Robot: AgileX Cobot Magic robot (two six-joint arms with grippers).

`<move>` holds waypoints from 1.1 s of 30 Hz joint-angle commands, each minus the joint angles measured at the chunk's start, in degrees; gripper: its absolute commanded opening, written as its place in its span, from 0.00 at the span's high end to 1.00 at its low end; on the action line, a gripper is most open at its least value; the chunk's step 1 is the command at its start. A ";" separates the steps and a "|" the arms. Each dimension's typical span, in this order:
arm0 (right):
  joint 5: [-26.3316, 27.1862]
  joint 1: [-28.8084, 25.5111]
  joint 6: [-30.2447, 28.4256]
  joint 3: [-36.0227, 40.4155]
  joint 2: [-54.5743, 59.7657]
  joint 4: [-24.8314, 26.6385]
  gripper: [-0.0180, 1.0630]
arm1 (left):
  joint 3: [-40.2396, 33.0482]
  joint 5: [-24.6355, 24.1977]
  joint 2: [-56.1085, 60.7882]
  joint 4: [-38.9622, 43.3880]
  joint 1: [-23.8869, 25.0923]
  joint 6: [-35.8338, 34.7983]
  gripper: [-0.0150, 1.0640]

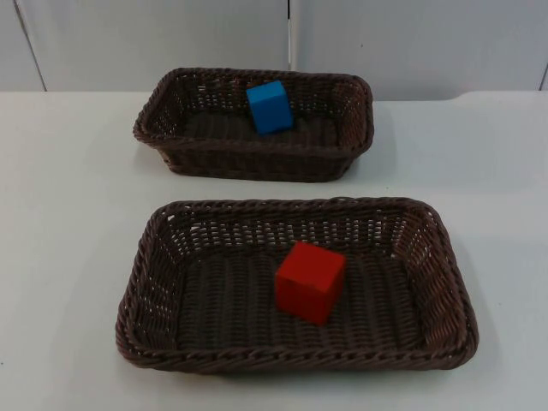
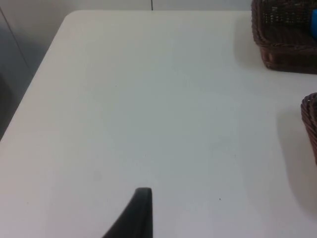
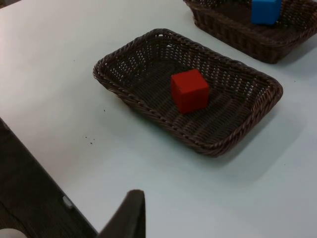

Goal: Pick up one cube with the left hand and place it into the upper basket. Pick up one cube with the right hand and place it into the lower basket.

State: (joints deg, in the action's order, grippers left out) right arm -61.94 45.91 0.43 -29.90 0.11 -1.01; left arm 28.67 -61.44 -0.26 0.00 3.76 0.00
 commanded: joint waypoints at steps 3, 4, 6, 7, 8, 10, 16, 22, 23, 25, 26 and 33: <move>0.24 -0.10 0.09 0.37 -0.11 0.11 0.01 | -0.28 -0.18 0.26 -0.67 0.31 0.00 0.01; 0.24 -0.10 0.09 0.37 -0.11 0.11 0.01 | -0.28 -0.18 0.26 -0.67 0.31 0.00 0.01; 0.24 -0.10 0.09 0.37 -0.11 0.11 0.01 | -0.28 -0.18 0.26 -0.67 0.31 0.00 0.01; 0.24 -0.10 0.09 0.37 -0.11 0.11 0.01 | -0.28 -0.18 0.26 -0.67 0.31 0.00 0.01; 0.24 -0.10 0.09 0.37 -0.11 0.11 0.01 | -0.28 -0.18 0.26 -0.67 0.31 0.00 0.01; 0.24 -0.10 0.09 0.37 -0.11 0.11 0.01 | -0.28 -0.18 0.26 -0.67 0.31 0.00 0.01; 0.24 -0.21 0.09 0.37 -0.11 0.11 0.01 | -0.28 -0.18 0.26 -0.67 0.31 0.00 0.01; 0.24 -0.21 0.09 0.37 -0.11 0.11 0.01 | -0.28 -0.18 0.26 -0.67 0.31 0.00 0.01; 0.24 -0.21 0.09 0.37 -0.11 0.11 0.01 | -0.28 -0.18 0.26 -0.67 0.31 0.00 0.01; 0.24 -0.21 0.09 0.37 -0.11 0.11 0.01 | -0.28 -0.18 0.26 -0.67 0.31 0.00 0.01; 0.24 -0.21 0.09 0.37 -0.11 0.11 0.01 | -0.28 -0.18 0.26 -0.67 0.31 0.00 0.01; 0.24 -2.27 0.09 0.37 -0.11 0.11 0.01 | -0.28 -0.18 0.26 -0.67 0.31 0.00 0.01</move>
State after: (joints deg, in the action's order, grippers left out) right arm -61.94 44.72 0.42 -29.90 0.11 -1.01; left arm 28.67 -61.44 -0.26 0.00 3.76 0.00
